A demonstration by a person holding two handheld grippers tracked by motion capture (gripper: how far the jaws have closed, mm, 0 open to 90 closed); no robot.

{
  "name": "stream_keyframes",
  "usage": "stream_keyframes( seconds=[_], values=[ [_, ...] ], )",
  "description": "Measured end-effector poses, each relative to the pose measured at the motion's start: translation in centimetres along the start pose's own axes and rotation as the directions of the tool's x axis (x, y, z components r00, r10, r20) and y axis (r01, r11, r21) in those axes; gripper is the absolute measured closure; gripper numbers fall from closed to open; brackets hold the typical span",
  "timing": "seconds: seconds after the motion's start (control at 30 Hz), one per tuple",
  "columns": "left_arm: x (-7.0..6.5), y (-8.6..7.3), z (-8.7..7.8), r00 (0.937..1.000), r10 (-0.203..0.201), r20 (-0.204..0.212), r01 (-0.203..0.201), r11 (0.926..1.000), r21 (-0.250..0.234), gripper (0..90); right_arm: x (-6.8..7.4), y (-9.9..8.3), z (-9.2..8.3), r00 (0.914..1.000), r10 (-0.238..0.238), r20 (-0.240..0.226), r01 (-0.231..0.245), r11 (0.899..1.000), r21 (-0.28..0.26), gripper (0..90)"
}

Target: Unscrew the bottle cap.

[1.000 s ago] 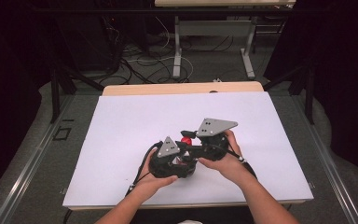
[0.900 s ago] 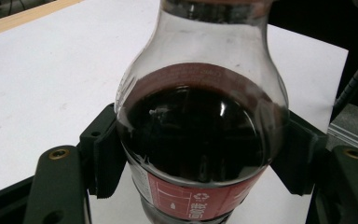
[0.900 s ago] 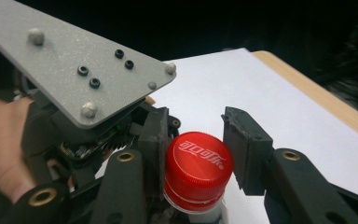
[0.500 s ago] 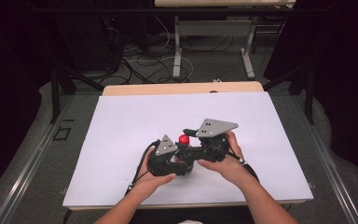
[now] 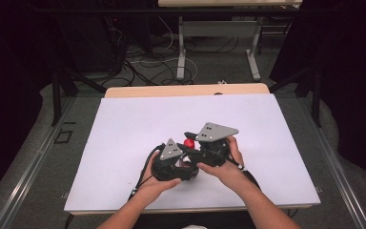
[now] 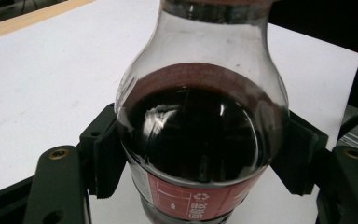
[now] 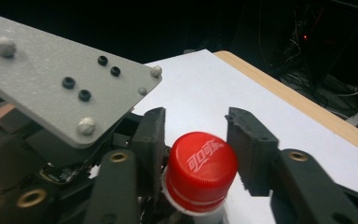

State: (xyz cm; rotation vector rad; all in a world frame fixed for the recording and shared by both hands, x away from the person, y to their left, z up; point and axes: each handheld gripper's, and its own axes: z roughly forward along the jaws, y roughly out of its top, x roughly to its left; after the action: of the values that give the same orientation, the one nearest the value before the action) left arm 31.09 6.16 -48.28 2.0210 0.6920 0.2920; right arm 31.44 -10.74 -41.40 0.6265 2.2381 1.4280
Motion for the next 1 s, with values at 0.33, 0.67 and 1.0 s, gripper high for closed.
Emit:
stream_keyframes(
  seconds=[0.33, 0.67, 1.0],
  values=[
    [-0.2, 0.0, 0.0, 0.9996, 0.001, 0.028, -0.001, 1.0000, -0.007, 29.9, -2.0, 0.3, -0.2, 0.9861, -0.012, -0.166, 0.015, 1.000, 0.022, 61.0],
    [-0.1, 0.0, 0.0, 0.9997, 0.010, 0.021, -0.010, 0.9999, -0.005, 29.8, -2.2, 0.3, -0.3, 0.9813, -0.018, -0.192, 0.023, 0.999, 0.025, 56.3],
    [0.4, 0.0, -0.2, 0.9997, -0.011, -0.022, 0.011, 0.9999, -0.008, 29.8, 0.1, -0.2, -0.9, 0.9974, 0.062, 0.036, -0.063, 0.998, 0.014, 48.5]
  ],
)
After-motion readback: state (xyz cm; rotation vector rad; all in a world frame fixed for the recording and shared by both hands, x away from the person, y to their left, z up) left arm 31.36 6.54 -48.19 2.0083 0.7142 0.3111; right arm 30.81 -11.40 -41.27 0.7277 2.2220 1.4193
